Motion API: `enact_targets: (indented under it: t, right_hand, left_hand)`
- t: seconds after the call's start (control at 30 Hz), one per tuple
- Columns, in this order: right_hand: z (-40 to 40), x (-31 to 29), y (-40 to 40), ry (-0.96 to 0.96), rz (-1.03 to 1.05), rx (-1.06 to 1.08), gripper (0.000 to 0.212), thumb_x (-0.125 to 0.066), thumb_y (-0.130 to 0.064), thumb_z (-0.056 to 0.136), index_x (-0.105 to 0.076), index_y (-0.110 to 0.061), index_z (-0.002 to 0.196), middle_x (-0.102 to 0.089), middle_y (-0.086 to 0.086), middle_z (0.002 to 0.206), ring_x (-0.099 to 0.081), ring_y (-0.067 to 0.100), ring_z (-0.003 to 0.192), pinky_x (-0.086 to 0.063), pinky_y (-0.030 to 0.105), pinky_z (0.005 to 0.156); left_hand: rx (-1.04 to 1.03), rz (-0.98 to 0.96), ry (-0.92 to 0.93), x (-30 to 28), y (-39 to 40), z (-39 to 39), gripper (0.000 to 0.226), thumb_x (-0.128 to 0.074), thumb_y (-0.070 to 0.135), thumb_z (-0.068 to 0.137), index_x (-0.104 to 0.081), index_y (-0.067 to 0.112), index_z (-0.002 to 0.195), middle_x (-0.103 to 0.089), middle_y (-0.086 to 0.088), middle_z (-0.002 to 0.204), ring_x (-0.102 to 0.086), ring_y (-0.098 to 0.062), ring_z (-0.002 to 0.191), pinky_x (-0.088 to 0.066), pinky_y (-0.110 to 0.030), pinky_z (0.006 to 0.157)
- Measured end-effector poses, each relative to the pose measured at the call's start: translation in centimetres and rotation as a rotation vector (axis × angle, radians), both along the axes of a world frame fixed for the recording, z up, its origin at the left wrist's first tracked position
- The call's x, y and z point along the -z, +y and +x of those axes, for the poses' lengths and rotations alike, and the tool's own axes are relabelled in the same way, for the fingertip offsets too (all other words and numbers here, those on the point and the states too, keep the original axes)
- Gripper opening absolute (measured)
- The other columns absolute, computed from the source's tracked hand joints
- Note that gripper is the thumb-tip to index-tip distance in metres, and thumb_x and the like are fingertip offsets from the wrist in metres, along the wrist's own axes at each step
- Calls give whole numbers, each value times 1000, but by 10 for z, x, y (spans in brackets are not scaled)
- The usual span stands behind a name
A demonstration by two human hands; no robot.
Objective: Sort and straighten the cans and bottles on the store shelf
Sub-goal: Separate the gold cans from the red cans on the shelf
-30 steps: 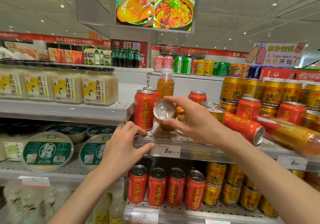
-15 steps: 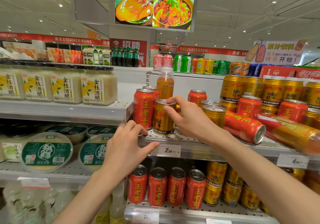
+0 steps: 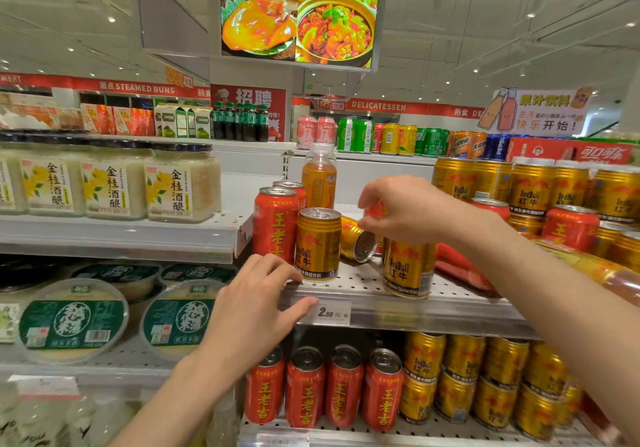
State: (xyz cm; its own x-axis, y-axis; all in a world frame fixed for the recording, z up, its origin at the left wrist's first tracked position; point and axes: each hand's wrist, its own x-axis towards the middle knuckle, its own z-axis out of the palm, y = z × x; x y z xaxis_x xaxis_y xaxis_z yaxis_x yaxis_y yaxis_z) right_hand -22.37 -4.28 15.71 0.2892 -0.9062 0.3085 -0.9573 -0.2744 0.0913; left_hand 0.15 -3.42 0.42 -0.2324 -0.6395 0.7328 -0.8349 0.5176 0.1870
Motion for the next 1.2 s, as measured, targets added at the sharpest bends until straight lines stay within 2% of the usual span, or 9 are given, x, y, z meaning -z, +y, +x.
enact_targets:
  t: [0.1, 0.23, 0.33, 0.47, 0.57, 0.7, 0.83, 1.07, 1.2]
  right_hand:
    - [3, -10, -16, 31, 148, 70, 41, -70, -45, 90, -66, -18, 120, -70, 0, 113, -64, 21, 99, -55, 34, 85]
    - [19, -14, -34, 128, 223, 130, 58, -75, -56, 81, -63, -11, 116, -69, 4, 107, -65, 26, 97, -57, 41, 88]
    - [33, -9, -37, 209, 274, 144, 51, -76, -57, 81, -56, -16, 104, -58, 0, 83, -60, 25, 89, -52, 34, 74]
    - [39, -2, -33, 278, 219, 130, 50, -75, -55, 82, -40, -22, 94, -42, -4, 70, -51, 24, 83, -44, 34, 70]
    - [39, 3, -33, 305, 162, 119, 46, -74, -52, 85, -42, -20, 95, -42, -4, 70, -52, 23, 80, -43, 32, 64]
    - [33, 3, -38, 247, 142, 108, 43, -75, -51, 84, -52, -17, 97, -52, -3, 75, -52, 14, 67, -42, 26, 54]
    - [22, -7, -40, 117, 142, 54, 51, -79, -50, 79, -65, -15, 113, -70, 2, 99, -65, 20, 86, -59, 37, 76]
    - [-4, -17, -32, -208, 187, -142, 55, -80, -32, 82, -62, -21, 133, -65, -5, 128, -61, 13, 108, -48, 26, 85]
    - [-13, -14, -27, -263, 212, -187, 49, -77, -27, 86, -63, -22, 133, -64, -11, 126, -60, 9, 111, -46, 24, 87]
  left_hand:
    - [9, 1, 14, -4, -3, 1, 39, -58, 71, 77, -65, 37, 96, -56, 23, 97, -51, 0, 96, -55, -28, 63]
    - [8, 19, 11, -8, -5, 1, 42, -58, 74, 74, -66, 38, 94, -56, 23, 93, -51, 0, 93, -53, -27, 66]
    - [5, 41, -9, -11, -6, 3, 43, -58, 76, 74, -65, 38, 94, -56, 23, 92, -50, 0, 92, -53, -27, 68]
    - [-4, 44, 9, -11, -6, 2, 42, -62, 75, 73, -65, 37, 92, -57, 22, 92, -50, 0, 93, -53, -28, 68]
    - [-8, 50, 15, -10, -5, 2, 41, -63, 74, 73, -65, 38, 93, -57, 21, 92, -49, 1, 93, -53, -28, 68]
    - [-4, 56, 24, -10, -5, 2, 41, -64, 74, 73, -65, 38, 93, -57, 22, 92, -50, 1, 93, -53, -29, 68]
    - [-1, 59, 24, -10, -6, 3, 40, -63, 74, 73, -64, 38, 92, -56, 22, 91, -50, 1, 92, -52, -28, 67]
    - [-3, 55, -18, -12, -7, 3, 44, -55, 77, 73, -63, 38, 90, -53, 23, 89, -48, 0, 90, -52, -28, 66]
    - [-20, 45, -32, -12, -8, 1, 45, -54, 79, 73, -61, 38, 89, -52, 22, 88, -48, -1, 89, -51, -26, 64]
